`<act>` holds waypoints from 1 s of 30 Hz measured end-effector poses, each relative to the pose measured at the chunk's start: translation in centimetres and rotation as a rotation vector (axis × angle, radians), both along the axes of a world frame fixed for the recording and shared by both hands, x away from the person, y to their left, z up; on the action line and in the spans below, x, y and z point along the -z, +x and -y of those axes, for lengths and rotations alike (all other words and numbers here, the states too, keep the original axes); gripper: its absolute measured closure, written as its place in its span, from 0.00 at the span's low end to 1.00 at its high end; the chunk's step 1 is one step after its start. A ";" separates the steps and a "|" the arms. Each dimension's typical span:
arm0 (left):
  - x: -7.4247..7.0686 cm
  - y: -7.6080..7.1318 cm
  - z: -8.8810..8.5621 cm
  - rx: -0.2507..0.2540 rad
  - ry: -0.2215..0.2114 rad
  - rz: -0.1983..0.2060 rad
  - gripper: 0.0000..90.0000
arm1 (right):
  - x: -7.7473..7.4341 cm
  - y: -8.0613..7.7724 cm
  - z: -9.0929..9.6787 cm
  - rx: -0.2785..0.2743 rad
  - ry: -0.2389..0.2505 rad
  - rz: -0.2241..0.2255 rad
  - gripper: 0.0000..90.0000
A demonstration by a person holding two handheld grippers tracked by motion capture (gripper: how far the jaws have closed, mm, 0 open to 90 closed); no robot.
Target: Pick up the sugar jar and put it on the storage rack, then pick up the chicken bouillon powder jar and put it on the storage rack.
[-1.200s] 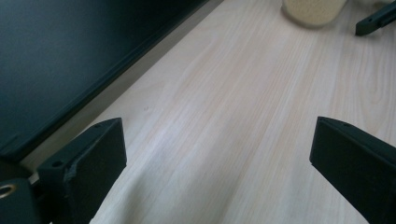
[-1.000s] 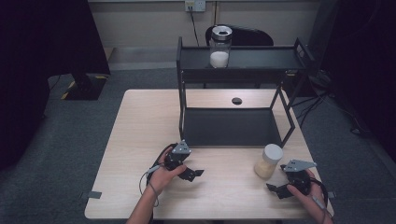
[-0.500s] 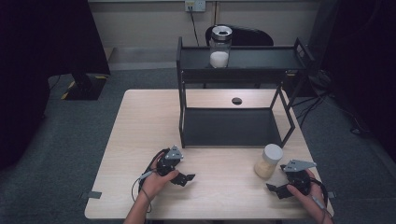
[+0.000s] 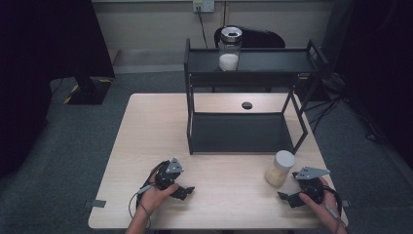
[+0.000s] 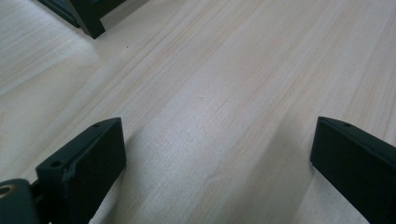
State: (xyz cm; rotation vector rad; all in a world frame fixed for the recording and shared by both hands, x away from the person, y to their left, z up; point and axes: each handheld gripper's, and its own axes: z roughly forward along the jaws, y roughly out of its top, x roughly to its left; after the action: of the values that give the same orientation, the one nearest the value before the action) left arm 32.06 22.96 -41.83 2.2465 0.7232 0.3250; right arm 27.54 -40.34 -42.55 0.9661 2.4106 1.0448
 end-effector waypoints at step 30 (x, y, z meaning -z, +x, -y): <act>0.7 -0.7 -0.3 0.001 -0.012 0.027 0.00 | -0.3 0.3 -0.4 0.016 -0.004 -0.008 0.01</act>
State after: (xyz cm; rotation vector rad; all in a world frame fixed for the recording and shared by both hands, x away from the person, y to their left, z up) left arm 31.37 23.23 -42.49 2.2272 0.7078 0.3495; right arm 27.82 -39.98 -42.28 0.9884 2.4069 1.0321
